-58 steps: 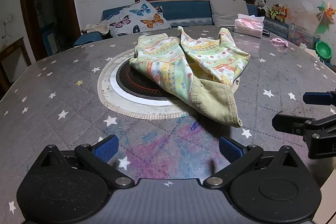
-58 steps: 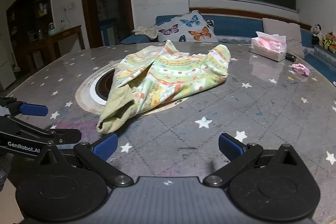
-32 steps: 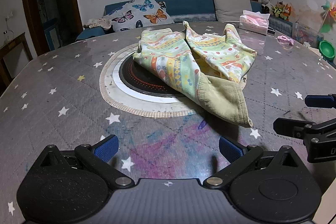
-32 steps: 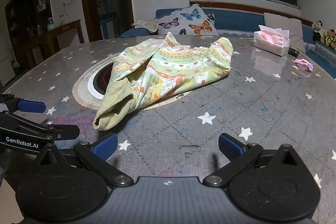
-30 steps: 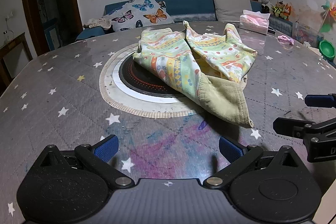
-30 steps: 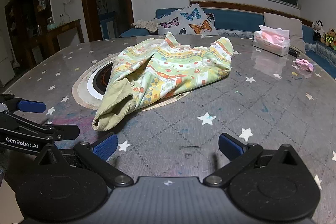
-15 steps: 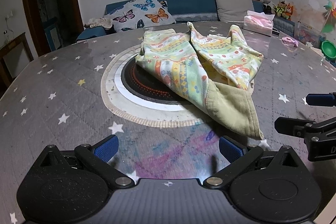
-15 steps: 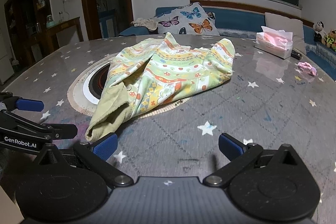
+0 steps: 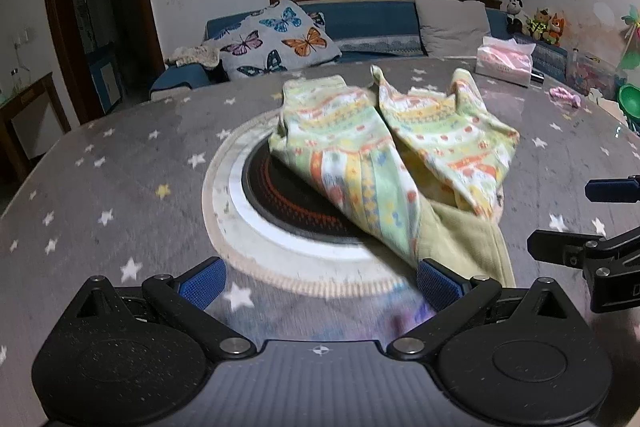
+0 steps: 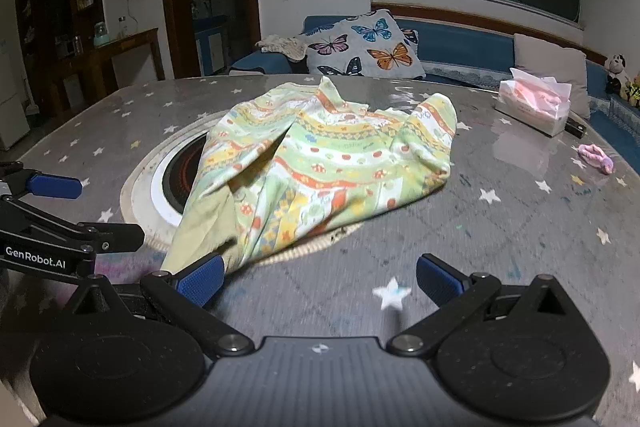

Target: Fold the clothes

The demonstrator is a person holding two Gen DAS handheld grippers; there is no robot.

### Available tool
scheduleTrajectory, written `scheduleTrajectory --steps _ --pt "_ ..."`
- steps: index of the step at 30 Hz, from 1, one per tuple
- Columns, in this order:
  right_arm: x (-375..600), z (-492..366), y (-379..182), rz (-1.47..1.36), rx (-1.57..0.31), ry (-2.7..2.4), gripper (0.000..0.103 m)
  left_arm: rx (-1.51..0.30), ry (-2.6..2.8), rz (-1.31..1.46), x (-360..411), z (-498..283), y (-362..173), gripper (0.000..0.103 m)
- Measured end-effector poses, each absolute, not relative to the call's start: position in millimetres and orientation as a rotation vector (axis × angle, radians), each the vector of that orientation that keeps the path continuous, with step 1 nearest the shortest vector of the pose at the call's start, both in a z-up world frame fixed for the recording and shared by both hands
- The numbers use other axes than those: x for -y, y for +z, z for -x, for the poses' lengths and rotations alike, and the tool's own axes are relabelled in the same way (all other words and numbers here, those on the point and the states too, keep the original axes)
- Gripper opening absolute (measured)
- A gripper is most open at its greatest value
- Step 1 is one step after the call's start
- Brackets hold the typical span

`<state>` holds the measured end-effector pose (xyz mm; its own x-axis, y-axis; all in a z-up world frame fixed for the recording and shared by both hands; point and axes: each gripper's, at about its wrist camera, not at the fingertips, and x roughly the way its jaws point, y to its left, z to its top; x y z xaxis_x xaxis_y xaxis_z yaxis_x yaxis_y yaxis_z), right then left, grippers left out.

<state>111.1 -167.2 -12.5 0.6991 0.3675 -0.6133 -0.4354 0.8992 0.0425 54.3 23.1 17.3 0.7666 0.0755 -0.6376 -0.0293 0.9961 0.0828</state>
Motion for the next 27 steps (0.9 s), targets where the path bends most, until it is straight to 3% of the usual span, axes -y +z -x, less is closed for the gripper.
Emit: scheduleTrajectory --steps 9,20,27 --pt "166 -163 8 0.075 -0.658 0.465 0.100 -0.671 0.060 -0.063 -35 -78 28 0.102" --pt "141 -268 16 -0.009 -0.725 0.486 0.073 -0.674 0.080 -0.022 -63 -114 35 0.097" --pt "103 -328 6 0.024 -0.722 0.498 0.063 -0.709 0.084 0.003 -79 -142 30 0.088"
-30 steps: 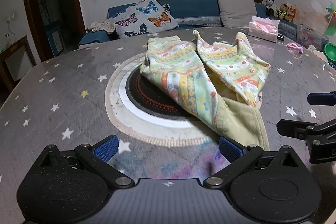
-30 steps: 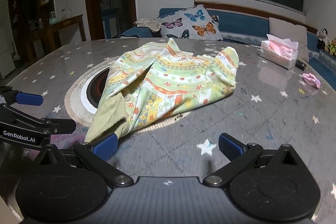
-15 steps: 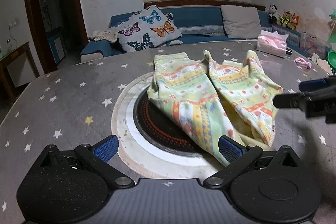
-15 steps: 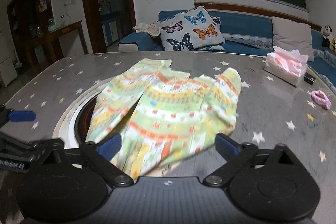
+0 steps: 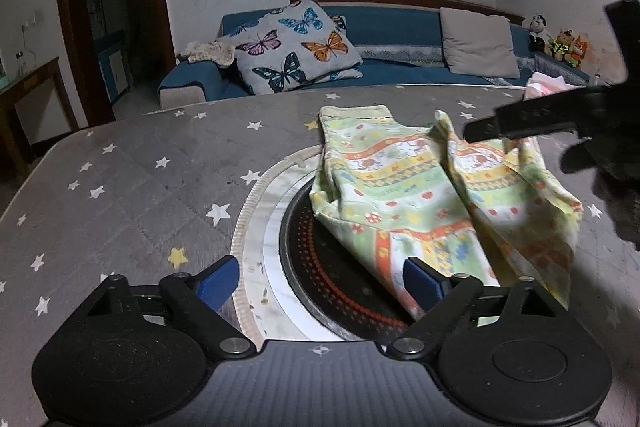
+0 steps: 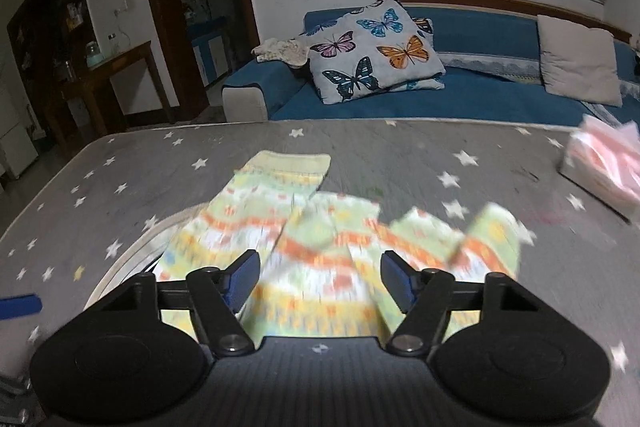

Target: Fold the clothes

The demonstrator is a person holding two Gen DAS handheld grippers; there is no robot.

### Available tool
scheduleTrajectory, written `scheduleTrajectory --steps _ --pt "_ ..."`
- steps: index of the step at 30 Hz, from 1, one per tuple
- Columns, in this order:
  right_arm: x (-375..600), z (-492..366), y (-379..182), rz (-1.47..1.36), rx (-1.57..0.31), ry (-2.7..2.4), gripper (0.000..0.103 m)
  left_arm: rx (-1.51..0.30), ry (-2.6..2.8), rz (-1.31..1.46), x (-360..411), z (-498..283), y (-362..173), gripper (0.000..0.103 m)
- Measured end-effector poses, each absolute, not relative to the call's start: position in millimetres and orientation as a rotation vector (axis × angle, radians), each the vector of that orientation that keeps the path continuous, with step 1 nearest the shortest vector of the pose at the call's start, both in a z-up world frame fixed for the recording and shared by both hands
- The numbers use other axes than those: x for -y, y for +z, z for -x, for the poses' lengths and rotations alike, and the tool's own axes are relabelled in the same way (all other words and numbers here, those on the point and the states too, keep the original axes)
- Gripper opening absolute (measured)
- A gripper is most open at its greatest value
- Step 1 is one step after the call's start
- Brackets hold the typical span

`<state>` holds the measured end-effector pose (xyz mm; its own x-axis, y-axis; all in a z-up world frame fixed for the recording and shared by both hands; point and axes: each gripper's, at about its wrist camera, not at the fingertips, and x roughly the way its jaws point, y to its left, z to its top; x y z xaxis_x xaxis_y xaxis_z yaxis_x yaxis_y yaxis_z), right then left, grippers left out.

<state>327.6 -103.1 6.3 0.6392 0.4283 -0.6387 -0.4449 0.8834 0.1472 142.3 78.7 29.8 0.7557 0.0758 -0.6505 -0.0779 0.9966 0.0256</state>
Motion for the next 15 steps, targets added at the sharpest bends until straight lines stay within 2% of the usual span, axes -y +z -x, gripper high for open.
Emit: scheduleTrajectory --steps 3,4,6,7,8,11,15 --pt "91 -350 -4 0.027 -0.737 0.493 0.057 -0.712 0.083 0.005 -81 -156 30 0.087" --pt "87 -356 -8 0.029 -0.745 0.490 0.051 -0.711 0.082 0.003 -81 -160 31 0.087" --pt "84 -367 -18 0.026 -0.772 0.498 0.035 -0.708 0.079 0.000 -81 -171 32 0.086" --pt "84 -369 -21 0.022 -0.782 0.498 0.021 -0.707 0.079 0.000 -80 -176 34 0.086" --pt "85 -370 -24 0.019 -0.792 0.497 0.011 -0.704 0.079 0.002 -80 -182 35 0.086" --pt "98 -363 -22 0.005 -0.773 0.496 0.004 -0.689 0.062 0.019 -76 -203 42 0.086" --pt "122 -347 -10 -0.017 -0.729 0.487 0.003 -0.680 0.025 0.031 -64 -238 46 0.086"
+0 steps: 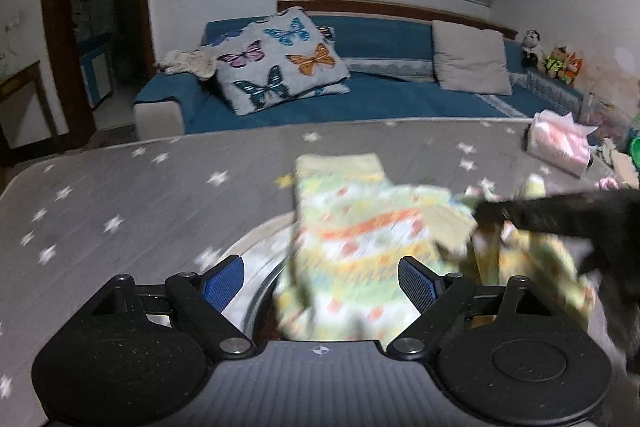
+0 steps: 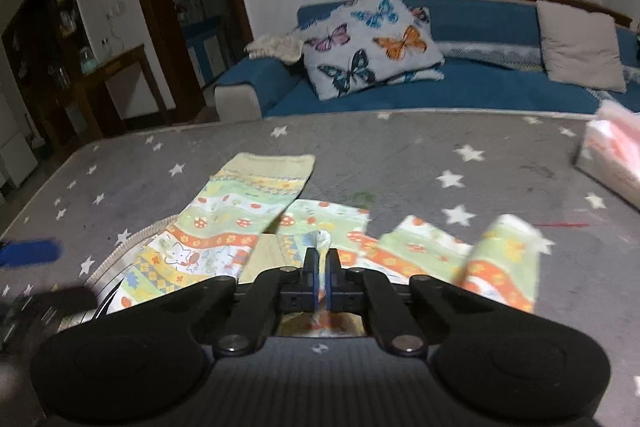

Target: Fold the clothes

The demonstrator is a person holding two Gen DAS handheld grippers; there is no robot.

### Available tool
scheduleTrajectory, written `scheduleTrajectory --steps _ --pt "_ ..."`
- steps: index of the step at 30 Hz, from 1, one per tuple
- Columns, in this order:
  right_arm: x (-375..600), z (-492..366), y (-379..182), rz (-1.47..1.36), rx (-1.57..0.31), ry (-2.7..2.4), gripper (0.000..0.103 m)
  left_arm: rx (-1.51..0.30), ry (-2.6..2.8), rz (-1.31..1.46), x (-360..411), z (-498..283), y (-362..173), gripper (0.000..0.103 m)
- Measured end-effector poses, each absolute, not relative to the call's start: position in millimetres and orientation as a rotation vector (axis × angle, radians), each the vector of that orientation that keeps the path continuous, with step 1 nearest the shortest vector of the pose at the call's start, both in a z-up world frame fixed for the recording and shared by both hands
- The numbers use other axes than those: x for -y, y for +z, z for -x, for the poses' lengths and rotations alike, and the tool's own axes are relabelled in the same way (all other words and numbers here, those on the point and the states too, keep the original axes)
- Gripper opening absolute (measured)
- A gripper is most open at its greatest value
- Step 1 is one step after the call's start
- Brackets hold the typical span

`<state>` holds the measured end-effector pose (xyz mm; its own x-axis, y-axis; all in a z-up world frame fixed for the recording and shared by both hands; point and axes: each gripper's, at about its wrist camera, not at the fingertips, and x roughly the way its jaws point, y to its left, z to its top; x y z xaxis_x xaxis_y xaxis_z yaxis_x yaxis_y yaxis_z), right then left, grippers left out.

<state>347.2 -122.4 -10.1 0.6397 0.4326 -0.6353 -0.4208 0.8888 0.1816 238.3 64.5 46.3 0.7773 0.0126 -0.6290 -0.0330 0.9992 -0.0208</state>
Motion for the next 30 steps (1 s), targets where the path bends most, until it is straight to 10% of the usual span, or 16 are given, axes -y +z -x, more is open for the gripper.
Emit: scheduleTrajectory --steps 13,16,21,30 --pt "218 -311 15 -0.134 -0.654 0.368 0.002 -0.749 -0.011 -0.113 -5 -340 10 0.086" --pt "241 -299 17 -0.155 -0.645 0.333 0.002 -0.781 0.000 -0.128 -5 -351 -2 0.068" --pt "268 -281 14 -0.180 -0.647 0.276 0.002 -0.794 0.016 -0.085 -22 -353 -8 0.008" --pt "314 -244 10 -0.285 -0.627 0.168 0.002 -0.621 0.164 0.045 -92 -273 45 0.001"
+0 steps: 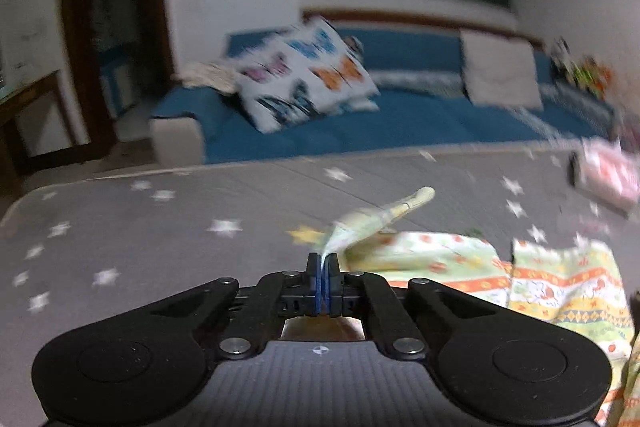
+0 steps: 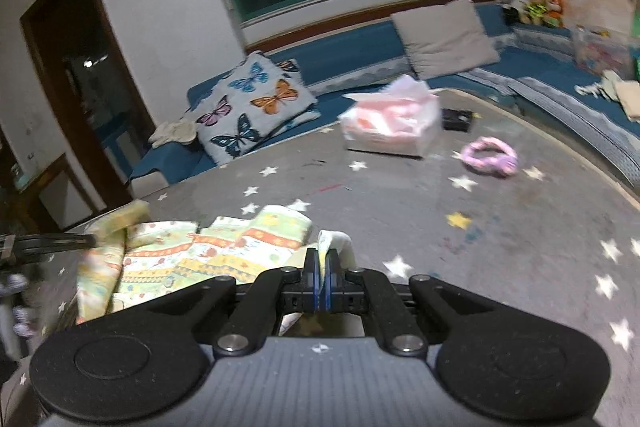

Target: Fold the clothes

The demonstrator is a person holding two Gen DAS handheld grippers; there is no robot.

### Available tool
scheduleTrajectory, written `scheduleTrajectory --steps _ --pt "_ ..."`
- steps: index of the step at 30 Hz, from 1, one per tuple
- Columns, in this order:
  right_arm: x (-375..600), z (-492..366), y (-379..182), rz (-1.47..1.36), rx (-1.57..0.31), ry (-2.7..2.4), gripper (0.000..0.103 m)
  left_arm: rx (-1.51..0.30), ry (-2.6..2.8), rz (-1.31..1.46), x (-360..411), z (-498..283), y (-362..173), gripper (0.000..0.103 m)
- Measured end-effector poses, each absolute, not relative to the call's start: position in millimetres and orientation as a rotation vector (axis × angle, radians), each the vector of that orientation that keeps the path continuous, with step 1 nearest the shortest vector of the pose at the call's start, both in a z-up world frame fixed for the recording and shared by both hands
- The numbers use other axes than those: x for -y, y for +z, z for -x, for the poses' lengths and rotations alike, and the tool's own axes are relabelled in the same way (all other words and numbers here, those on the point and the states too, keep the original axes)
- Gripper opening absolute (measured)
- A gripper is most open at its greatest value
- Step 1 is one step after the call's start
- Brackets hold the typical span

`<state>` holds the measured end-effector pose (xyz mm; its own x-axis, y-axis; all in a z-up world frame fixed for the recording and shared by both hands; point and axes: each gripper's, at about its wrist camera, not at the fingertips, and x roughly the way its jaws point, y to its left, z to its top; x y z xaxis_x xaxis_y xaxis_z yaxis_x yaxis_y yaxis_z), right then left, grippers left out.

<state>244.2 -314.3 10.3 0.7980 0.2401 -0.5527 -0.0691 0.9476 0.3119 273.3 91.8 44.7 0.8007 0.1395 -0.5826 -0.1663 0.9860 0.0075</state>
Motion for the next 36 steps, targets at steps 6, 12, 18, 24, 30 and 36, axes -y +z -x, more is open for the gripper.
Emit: scheduleTrajectory --steps 6,12,18,24,30,36 --pt "330 -220 4 -0.316 -0.638 0.134 0.002 -0.537 0.321 0.154 -158 -173 69 0.001" --pt "339 -197 2 -0.339 -0.624 0.101 0.002 -0.558 0.418 0.288 -205 -83 58 0.001" --pt "353 -180 5 -0.341 -0.614 0.052 0.003 -0.596 0.450 0.350 -212 -13 45 0.001" --pt "366 -176 -15 -0.278 -0.737 -0.017 0.008 -0.723 0.456 0.332 -207 22 21 0.006" --pt "362 -171 -5 -0.197 -0.708 -0.010 0.049 -0.734 0.506 0.276 -210 29 20 0.047" --pt "325 -193 -18 -0.091 -0.727 0.063 0.071 -0.715 0.479 0.225 -200 10 26 0.068"
